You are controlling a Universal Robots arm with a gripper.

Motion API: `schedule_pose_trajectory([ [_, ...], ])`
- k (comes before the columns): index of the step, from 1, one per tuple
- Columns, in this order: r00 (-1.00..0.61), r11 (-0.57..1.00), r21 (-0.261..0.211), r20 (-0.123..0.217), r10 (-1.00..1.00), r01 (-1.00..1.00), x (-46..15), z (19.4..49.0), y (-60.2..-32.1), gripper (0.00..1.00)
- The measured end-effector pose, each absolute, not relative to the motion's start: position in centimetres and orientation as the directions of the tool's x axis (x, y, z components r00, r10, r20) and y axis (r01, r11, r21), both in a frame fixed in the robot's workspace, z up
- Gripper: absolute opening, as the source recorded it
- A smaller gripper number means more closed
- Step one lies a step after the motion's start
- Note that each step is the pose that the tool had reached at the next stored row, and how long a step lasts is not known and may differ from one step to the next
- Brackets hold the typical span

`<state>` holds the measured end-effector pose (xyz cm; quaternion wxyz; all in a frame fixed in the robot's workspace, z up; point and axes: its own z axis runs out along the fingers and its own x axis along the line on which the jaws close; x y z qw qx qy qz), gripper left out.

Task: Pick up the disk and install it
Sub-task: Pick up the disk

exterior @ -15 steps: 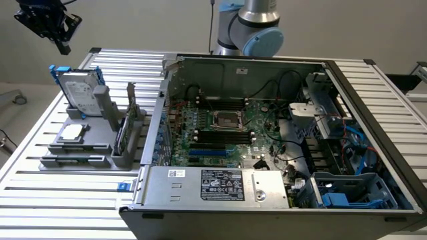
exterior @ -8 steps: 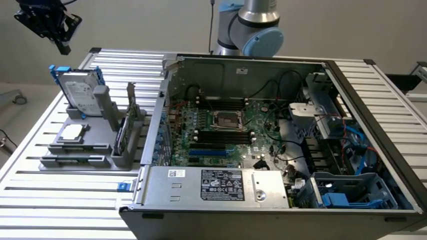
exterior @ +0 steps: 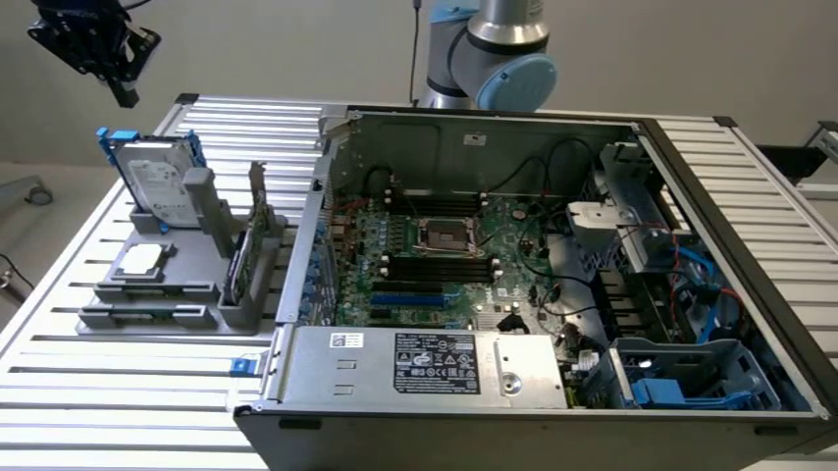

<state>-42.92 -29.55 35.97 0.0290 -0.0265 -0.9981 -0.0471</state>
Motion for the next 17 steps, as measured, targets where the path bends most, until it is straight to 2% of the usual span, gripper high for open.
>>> schedule_pose_trajectory([
  [7,-0.998,0.995,0.093,0.058,0.036,0.041,-43.03,35.98,-29.55,0.11],
  [17,-0.988,0.986,0.093,0.058,-0.145,-0.139,-43.03,35.97,-29.55,0.11],
])
